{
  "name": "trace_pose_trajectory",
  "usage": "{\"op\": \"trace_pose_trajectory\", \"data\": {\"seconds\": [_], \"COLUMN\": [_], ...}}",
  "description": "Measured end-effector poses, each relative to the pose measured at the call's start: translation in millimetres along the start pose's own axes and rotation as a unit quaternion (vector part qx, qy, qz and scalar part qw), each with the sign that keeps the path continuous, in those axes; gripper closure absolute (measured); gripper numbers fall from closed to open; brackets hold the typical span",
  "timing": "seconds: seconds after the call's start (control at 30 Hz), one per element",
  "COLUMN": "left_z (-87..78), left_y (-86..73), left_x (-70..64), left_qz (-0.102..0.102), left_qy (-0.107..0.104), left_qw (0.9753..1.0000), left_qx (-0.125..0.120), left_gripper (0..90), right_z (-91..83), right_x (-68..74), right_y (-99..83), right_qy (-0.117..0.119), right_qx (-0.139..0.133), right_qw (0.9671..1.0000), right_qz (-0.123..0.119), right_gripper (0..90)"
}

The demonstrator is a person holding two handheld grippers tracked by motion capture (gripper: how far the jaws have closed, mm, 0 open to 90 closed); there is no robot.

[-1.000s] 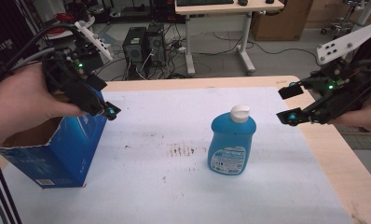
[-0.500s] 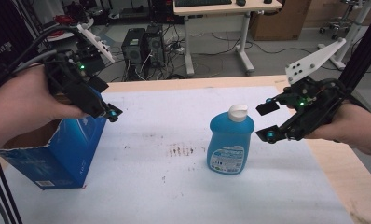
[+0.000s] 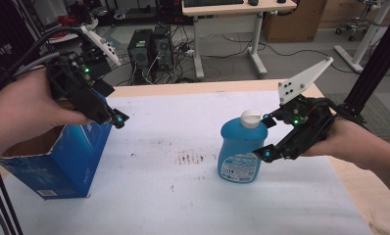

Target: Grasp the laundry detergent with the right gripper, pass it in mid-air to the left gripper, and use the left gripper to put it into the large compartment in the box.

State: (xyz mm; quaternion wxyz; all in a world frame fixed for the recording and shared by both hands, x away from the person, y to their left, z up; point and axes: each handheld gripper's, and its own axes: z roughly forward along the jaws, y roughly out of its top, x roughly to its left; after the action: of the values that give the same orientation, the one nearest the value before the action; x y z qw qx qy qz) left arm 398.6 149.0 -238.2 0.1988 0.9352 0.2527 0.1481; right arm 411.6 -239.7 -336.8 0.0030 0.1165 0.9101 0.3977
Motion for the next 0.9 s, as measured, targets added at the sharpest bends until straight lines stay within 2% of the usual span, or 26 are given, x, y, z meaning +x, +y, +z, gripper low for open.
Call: {"op": "trace_pose_trajectory", "data": {"seconds": [0.37,0.9], "left_z": [0.3,-1.4], "left_y": [1.5,1.2], "left_x": [-3.0,-4.1], "left_qz": [0.007,0.008], "left_qy": [0.002,0.006], "left_qw": [1.0,0.9999], "left_qx": [0.002,-0.001], "left_gripper": [17.3,17.3], "right_z": [21.6,24.8], "right_x": [2.5,0.6], "right_y": [-0.6,0.7], "right_qy": [0.001,-0.002], "right_qx": [0.008,0.003], "right_qw": [0.9999,0.9999], "right_qz": [-0.01,-0.013], "right_gripper": [20.0,20.1]}}
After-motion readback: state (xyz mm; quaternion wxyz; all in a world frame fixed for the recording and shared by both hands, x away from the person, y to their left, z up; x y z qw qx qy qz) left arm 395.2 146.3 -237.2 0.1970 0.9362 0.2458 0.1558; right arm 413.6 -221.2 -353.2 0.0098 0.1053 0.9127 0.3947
